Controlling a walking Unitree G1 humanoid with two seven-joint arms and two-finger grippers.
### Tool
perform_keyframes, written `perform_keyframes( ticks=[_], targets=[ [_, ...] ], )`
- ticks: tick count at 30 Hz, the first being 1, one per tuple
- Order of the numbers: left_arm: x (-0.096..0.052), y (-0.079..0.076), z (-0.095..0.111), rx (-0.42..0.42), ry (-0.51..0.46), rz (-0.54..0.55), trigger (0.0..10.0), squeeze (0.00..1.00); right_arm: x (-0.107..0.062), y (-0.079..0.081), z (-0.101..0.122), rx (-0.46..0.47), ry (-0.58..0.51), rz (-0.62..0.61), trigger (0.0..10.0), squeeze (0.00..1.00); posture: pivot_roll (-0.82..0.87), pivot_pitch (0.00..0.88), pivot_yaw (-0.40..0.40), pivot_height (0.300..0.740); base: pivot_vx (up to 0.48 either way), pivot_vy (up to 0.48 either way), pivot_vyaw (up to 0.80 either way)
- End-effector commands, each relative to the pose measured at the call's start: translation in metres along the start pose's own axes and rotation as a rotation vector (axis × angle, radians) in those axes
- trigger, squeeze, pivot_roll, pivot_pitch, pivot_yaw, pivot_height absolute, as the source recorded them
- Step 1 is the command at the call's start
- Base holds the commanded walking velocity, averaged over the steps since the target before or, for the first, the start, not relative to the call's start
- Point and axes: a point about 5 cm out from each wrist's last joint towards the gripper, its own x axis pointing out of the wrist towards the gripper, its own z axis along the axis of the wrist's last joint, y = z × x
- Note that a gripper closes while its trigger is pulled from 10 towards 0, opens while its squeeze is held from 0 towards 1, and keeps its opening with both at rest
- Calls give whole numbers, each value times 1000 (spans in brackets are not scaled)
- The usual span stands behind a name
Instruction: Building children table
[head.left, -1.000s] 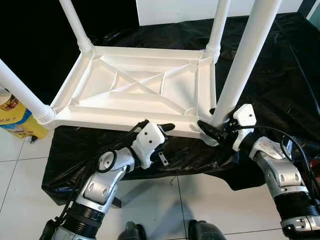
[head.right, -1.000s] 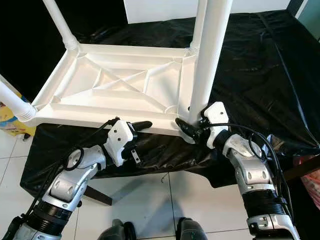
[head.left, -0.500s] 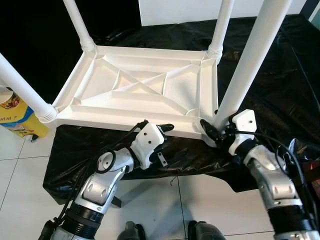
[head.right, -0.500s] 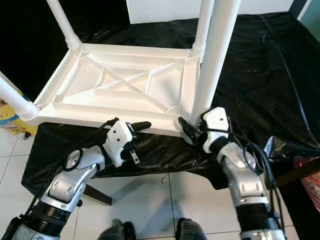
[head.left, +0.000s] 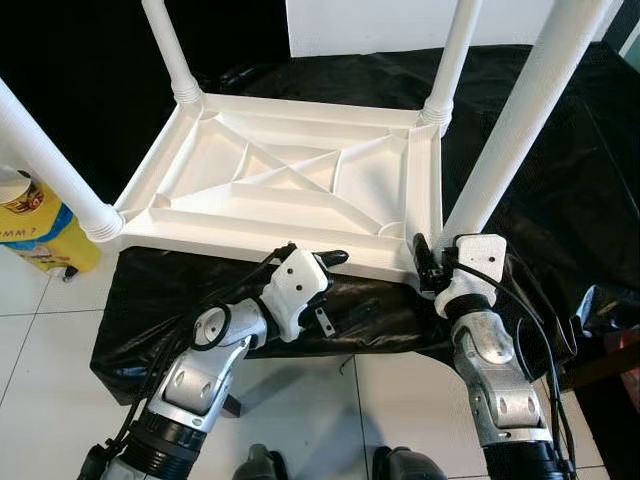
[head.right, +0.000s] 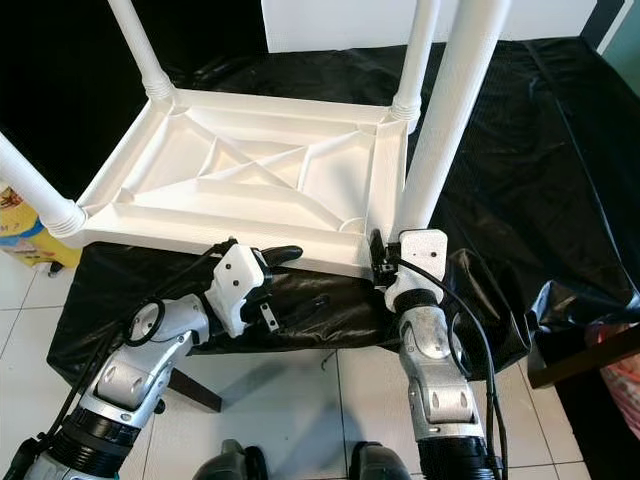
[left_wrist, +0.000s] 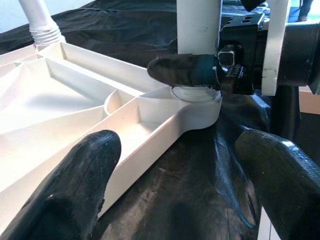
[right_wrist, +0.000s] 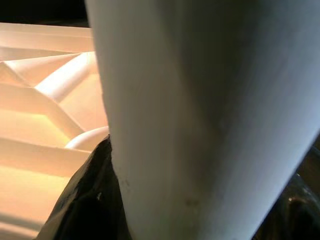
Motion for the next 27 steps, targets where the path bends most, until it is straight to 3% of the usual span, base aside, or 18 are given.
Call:
perform_keyframes(
  ticks=[1,10,11,15,22,23,27],
  targets=[
    [-1,-5,-1,-9,6,-21,10000,0,-13,-5,-26,-19,128,-59,10000,0,-71,151,4,740,0,0,0],
    [-3,-4,0,-5,9,-7,10000,0,-8,-11,-18,-44,76,-21,10000,0,-57,144,-2,740,0,0,0],
    [-4,-4,0,-3,10,-6,10000,0,-7,-13,-20,-47,92,-14,10000,1000,-53,142,-3,740,0,0,0],
    [-6,-3,-1,1,15,-3,10000,0,-5,-14,-22,-53,109,8,10000,1000,-50,140,-2,740,0,0,0],
    [-4,0,0,11,18,6,10000,0,-3,-22,-10,-33,13,131,10000,1000,-47,126,4,740,0,0,0],
    [-3,2,1,21,15,6,10000,0,-1,-25,-3,-12,-26,208,10000,0,-46,121,5,740,0,0,0],
    [-3,6,3,35,16,7,10000,0,-1,-26,3,6,-48,314,10000,0,-44,112,8,740,0,0,0]
  ],
)
